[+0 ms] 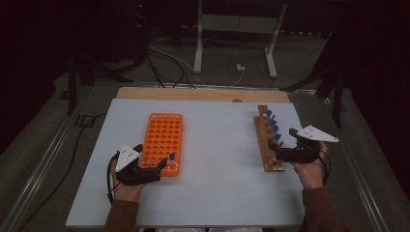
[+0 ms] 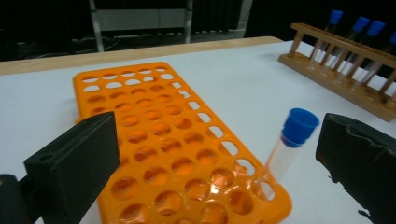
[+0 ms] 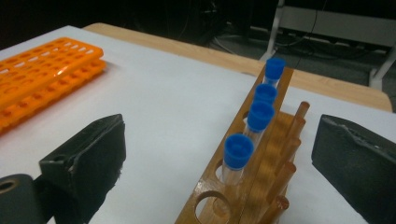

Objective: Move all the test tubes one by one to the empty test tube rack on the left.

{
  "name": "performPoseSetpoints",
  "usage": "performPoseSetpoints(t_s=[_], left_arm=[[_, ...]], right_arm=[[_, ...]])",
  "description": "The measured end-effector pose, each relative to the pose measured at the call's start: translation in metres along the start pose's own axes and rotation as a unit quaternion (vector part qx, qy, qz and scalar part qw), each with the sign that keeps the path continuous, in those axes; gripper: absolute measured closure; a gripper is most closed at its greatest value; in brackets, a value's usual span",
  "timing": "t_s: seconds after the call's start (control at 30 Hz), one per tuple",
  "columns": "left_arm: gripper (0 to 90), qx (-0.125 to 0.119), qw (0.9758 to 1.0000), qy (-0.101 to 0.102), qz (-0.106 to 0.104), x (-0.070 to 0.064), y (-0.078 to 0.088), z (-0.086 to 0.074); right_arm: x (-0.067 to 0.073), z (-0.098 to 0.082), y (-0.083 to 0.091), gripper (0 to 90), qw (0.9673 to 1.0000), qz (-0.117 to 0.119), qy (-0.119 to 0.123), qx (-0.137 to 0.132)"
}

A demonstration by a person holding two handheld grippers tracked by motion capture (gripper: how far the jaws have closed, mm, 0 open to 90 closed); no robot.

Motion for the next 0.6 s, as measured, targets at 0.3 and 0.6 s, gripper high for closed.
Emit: performPoseSetpoints(t_s=[0.3, 0.6], left_arm=[[0.7, 0.006, 1.0, 0.0, 0.004, 0.001, -0.005, -0.003], [0.7, 0.009, 0.9999, 0.002, 0.006, 0.002, -0.006, -0.004]], right_arm=[[-0.007, -0.01, -0.009, 9.7, 0.9997, -0.013, -0.003, 0.021], [-0.008, -0.02, -0.017, 54.3, 0.9964, -0.057, 0.037, 0.051]])
Point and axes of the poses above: each handheld gripper's, and its own axes: y roughly backward along the jaws, z roughly out of its top, x roughly to its left, the point moved 5 cm from there along -y, roughly forward along the jaws, and after that the axes turned 7 degrees about z, right-handed, at the moved point
